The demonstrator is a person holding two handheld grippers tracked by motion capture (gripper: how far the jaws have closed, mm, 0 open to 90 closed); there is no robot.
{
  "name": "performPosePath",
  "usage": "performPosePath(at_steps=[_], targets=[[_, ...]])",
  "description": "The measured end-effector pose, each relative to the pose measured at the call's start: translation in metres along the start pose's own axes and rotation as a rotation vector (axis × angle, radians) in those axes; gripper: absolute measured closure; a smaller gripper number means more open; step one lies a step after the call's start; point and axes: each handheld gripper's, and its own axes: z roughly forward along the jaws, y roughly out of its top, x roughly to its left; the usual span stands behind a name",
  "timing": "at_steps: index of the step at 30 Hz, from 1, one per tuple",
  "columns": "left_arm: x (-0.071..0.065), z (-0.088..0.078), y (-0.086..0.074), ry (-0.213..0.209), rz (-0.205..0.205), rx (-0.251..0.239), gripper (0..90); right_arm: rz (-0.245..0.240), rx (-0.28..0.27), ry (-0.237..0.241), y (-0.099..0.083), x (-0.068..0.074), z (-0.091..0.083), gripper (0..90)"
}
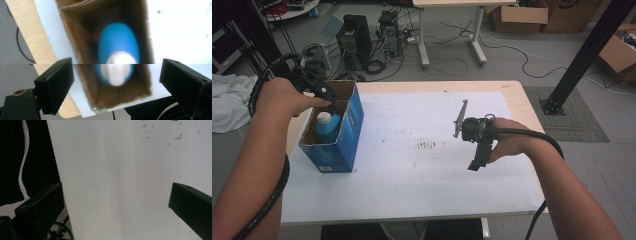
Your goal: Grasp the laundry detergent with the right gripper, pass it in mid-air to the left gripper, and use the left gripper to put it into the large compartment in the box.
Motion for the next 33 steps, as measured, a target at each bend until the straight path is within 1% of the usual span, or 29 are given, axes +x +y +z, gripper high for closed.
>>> performPosePath(at_steps=[1,3,5,7,11,15,17,18,20,23,24,26,28,29,31,33], targets=[[-0.003,-0.001,0.001,0.004,0.003,-0.010,12.6,0.003,0.000,0.000,0.000,0.000,0.000,0.1],[-0.007,-0.006,0.002,0.007,0.029,-0.009,12.3,0.006,-0.002,0.000,0.001,0.000,0.001,0.1],[-0.012,-0.010,0.002,0.009,0.044,-0.013,11.7,0.001,-0.003,0.005,0.002,0.000,0.001,0.1],[-0.016,-0.015,0.002,0.024,0.066,-0.012,10.3,-0.001,-0.003,0.003,0.002,0.000,0.000,0.1],[-0.024,-0.024,0.002,0.034,0.093,-0.016,7.5,0.002,-0.001,-0.002,0.001,0.000,-0.002,0.1],[-0.030,-0.031,0.001,0.038,0.123,-0.009,5.2,0.004,-0.009,-0.001,0.001,0.000,-0.004,0.1],[-0.033,-0.034,0.001,0.042,0.133,-0.015,4.3,0.004,-0.010,-0.003,0.000,0.000,-0.004,0.1],[-0.035,-0.036,0.001,0.046,0.147,-0.016,3.6,0.001,-0.006,-0.003,0.000,0.000,-0.005,0.1],[-0.041,-0.038,0.000,0.050,0.183,-0.014,1.9,0.004,-0.012,-0.002,-0.001,0.000,-0.004,0.1],[-0.052,-0.040,-0.001,0.066,0.244,-0.004,0.2,0.002,-0.005,0.000,-0.002,0.000,-0.005,0.1],[-0.056,-0.040,-0.001,0.067,0.263,-0.008,0.1,0.008,-0.010,0.001,-0.002,0.000,-0.005,0.1],[-0.065,-0.042,-0.001,0.064,0.315,-0.022,0.1,0.006,-0.006,0.003,-0.003,0.000,-0.004,0.1],[-0.075,-0.043,0.000,0.070,0.384,-0.026,0.1,0.007,-0.006,-0.002,-0.002,-0.001,-0.005,0.1],[-0.080,-0.043,-0.001,0.079,0.424,-0.037,0.1,0.007,-0.007,-0.004,-0.002,-0.001,-0.005,0.1],[-0.092,-0.042,-0.002,0.092,0.510,-0.031,0.1,0.011,-0.012,-0.005,-0.002,-0.001,-0.006,0.1],[-0.101,-0.042,-0.002,0.086,0.584,-0.032,0.1,0.007,-0.006,-0.010,-0.001,-0.002,-0.008,0.1]])
